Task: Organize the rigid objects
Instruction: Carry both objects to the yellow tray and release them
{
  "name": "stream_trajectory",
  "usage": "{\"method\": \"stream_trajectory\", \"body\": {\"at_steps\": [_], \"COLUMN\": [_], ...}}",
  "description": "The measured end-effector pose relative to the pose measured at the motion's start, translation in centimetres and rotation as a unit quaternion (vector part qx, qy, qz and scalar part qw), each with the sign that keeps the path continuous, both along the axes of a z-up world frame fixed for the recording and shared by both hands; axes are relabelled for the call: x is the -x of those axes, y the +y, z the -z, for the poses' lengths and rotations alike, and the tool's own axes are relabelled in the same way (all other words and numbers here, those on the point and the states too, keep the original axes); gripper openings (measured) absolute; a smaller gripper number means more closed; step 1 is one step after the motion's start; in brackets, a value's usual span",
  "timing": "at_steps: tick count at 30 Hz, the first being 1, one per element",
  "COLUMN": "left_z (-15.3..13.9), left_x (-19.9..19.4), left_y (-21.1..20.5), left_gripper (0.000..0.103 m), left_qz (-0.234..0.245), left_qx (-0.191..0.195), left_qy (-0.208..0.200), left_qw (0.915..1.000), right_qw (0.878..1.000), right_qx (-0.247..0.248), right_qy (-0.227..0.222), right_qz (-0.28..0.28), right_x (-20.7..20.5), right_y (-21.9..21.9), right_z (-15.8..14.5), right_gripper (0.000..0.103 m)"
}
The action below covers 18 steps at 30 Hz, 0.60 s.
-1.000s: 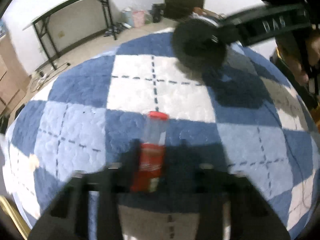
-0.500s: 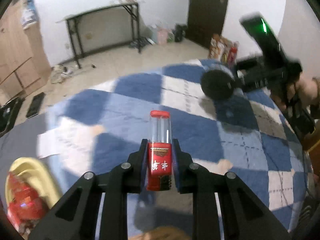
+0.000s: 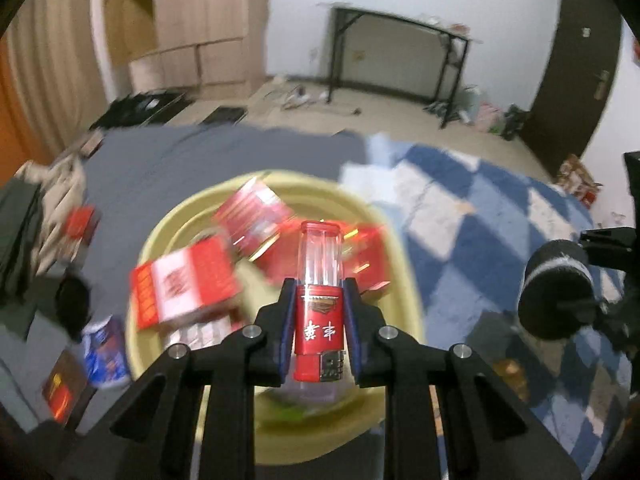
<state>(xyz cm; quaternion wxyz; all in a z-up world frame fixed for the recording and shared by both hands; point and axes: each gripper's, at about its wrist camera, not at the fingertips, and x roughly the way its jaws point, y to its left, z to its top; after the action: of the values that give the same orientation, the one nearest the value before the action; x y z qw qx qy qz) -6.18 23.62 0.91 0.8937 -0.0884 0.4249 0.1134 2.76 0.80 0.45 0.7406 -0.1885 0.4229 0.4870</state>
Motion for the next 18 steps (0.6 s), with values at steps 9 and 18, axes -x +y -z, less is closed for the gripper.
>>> {"method": "stream_trajectory", "body": {"at_steps": [9, 18], "left_z": [4.0, 6.4], "left_x": [3.4, 2.9], "left_y": [2.6, 4.8], "left_gripper": [0.024, 0.024], "left_qz": [-0.031, -0.07], "left_qx": [0.051, 0.082], "left_qy": [0.035, 0.044], "left_qw": [0.9976, 0.9932], "right_qw": [0.998, 0.996], "right_qx": [-0.001, 0.035], "right_qy": [-0.037, -0.073], "right_qz": [-0.055, -0.033], "right_x": [3.6, 4.4], "right_y": [10.7, 15.1], "right_z": [3.7, 7.6], "right_gripper": [0.056, 0.055]}}
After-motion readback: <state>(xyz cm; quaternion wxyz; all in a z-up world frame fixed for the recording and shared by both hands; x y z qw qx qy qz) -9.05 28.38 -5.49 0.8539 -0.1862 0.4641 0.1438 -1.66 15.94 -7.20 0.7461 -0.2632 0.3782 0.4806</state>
